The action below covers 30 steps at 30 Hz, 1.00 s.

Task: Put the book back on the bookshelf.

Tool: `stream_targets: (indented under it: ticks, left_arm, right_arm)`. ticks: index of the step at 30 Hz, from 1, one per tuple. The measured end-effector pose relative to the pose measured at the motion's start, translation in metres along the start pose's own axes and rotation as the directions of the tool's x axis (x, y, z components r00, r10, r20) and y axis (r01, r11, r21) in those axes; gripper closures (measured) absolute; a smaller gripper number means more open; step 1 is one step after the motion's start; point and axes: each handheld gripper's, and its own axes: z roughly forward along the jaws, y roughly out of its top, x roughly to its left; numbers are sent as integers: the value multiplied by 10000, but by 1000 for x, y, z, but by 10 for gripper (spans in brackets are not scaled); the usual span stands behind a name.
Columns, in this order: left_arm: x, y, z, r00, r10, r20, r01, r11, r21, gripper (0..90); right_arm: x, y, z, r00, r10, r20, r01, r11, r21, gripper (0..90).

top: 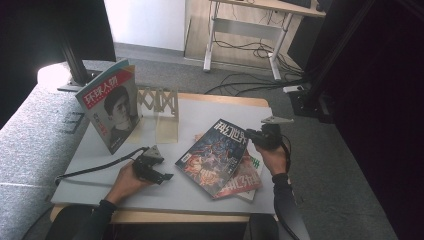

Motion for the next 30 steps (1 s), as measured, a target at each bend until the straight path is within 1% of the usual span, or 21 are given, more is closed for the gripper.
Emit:
stream_targets:
  ticks: [5,7,8,11,13,15,16,17,18,20,21,23,24,25,26,27,29,30]
  left_arm:
    - [1,5,-7,9998,-128,145,136,9986,-510,219]
    - [2,8,-11,9995,-201,255,218,9973,-703,223]
    - [2,11,-12,9994,-191,276,211,9970,-745,223]
    - [0,20,-16,9996,6,265,15,9970,-777,223]
    - [0,26,-17,9989,0,477,44,9958,-918,223]
    - [0,33,-18,9990,100,438,-58,9955,-949,221]
    - [0,36,-18,9990,168,403,-130,9957,-919,221]
    - [1,40,-19,9985,170,523,-117,9950,-997,222]
    - [1,43,-19,9984,216,528,-166,9956,-926,220]
    - [1,50,-17,9983,387,438,-347,9954,-890,220]
    - [2,54,-16,9977,368,572,-313,9951,-933,223]
    - [3,60,-13,9974,495,521,-451,9956,-827,221]
    - [4,63,-11,9967,539,603,-487,9952,-845,222]
    - [8,65,-9,9951,349,921,-253,9943,-1032,228]
    - [11,66,-8,9947,164,1013,-51,9938,-1111,231]
    - [14,68,-7,9945,83,1047,41,9931,-1176,234]
    - [18,70,-4,9953,70,971,36,9942,-1079,248]
    - [19,72,-2,9955,164,938,-71,9951,-983,248]
  right_arm:
    - [13,10,-9,9988,-432,-213,426,9986,-312,787]
    - [21,15,-13,9969,-705,-351,690,9968,-415,788]
    - [26,18,-14,9957,-821,-427,800,9957,-477,789]
    - [41,26,-17,9893,-1304,-650,1263,9899,-640,792]
    - [49,31,-20,9858,-1563,-612,1525,9863,-628,790]
    - [54,33,-22,9832,-1717,-619,1676,9836,-661,789]
    - [55,34,-23,9821,-1772,-634,1729,9826,-681,789]
    - [56,35,-24,9821,-1774,-640,1729,9824,-702,789]
    - [57,36,-26,9810,-1820,-669,1770,9814,-737,789]
    - [58,36,-27,9804,-1845,-688,1791,9808,-777,789]
    - [59,36,-28,9798,-1874,-697,1818,9801,-798,789]
    - [61,36,-30,9789,-1909,-731,1846,9792,-846,788]
    - [61,36,-31,9783,-1931,-745,1866,9787,-858,787]
    - [62,36,-32,9780,-1946,-756,1878,9782,-883,787]
    - [64,36,-33,9770,-1981,-787,1904,9771,-951,787]
    - [65,36,-34,9759,-2022,-817,1941,9762,-970,786]
    - [67,36,-35,9747,-2079,-819,1992,9746,-1024,785]
    - [68,36,-36,9739,-2111,-829,2021,9738,-1046,785]
